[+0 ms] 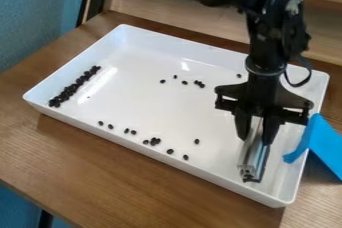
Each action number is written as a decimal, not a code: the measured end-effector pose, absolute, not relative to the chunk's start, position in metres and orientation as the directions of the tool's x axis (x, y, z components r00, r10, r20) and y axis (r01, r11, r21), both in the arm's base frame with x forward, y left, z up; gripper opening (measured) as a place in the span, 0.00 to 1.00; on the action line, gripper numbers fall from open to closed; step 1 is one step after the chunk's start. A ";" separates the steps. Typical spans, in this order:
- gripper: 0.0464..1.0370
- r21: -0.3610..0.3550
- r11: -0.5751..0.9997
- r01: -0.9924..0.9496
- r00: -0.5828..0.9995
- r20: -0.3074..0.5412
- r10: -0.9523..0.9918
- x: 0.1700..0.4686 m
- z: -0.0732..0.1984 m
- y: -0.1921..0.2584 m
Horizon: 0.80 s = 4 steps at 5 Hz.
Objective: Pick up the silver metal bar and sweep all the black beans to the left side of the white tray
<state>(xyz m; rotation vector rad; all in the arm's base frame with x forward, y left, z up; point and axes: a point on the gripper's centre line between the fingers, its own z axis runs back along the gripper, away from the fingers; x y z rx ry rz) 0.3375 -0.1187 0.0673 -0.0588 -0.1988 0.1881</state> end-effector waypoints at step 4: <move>0.30 0.001 0.996 -0.089 0.963 0.256 0.085 0.325 0.046 -0.094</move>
